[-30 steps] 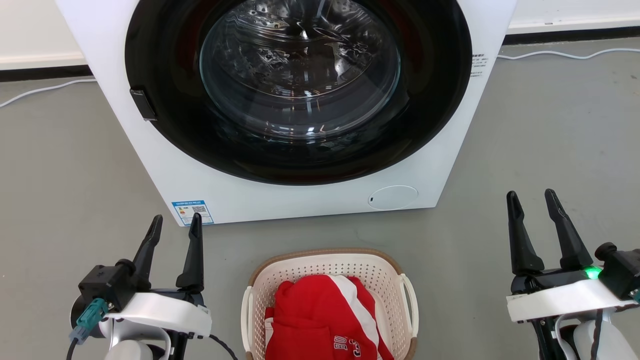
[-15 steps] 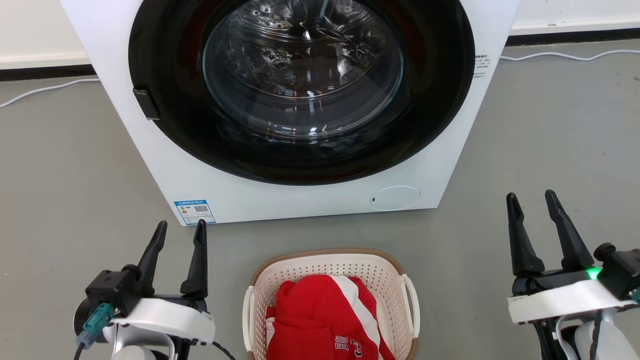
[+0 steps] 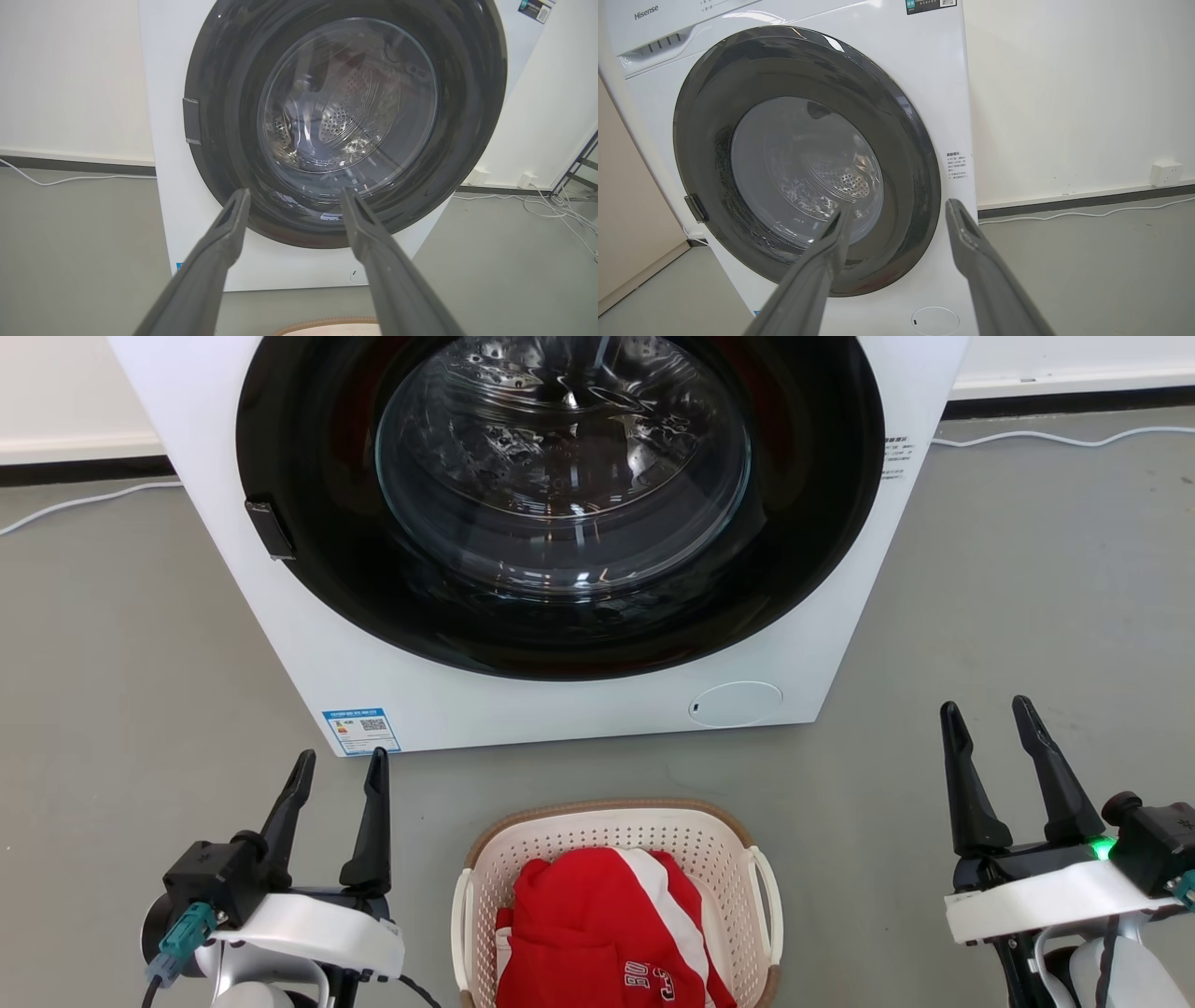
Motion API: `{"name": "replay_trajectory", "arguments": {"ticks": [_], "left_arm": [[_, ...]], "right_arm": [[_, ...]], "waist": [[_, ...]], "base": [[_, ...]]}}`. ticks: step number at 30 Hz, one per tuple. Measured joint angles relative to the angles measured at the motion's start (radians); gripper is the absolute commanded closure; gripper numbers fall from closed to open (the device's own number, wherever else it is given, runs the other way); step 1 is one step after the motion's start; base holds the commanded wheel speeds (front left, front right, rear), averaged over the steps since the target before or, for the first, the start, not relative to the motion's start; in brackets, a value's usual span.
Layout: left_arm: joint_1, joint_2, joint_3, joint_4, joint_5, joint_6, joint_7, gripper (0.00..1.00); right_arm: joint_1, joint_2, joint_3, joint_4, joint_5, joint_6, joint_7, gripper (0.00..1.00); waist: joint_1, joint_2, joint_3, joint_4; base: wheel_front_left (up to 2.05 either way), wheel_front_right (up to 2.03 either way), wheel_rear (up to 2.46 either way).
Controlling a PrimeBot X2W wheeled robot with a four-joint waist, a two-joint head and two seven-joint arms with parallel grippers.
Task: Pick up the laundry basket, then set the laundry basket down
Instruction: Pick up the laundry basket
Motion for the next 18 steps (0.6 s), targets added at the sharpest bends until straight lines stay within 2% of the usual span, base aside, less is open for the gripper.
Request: {"name": "replay_trajectory", "arguments": {"ticks": [18], "left_arm": [[-0.007, -0.004, -0.002, 0.027, 0.009, 0.0, 0.0, 0.0]], "right_arm": [[-0.005, -0.001, -0.01, 0.01, 0.0, 0.0, 0.0, 0.0]], "waist": [[0.0, 0.0, 0.088, 0.006]], "base": [[0.0, 0.0, 0.0]]}}
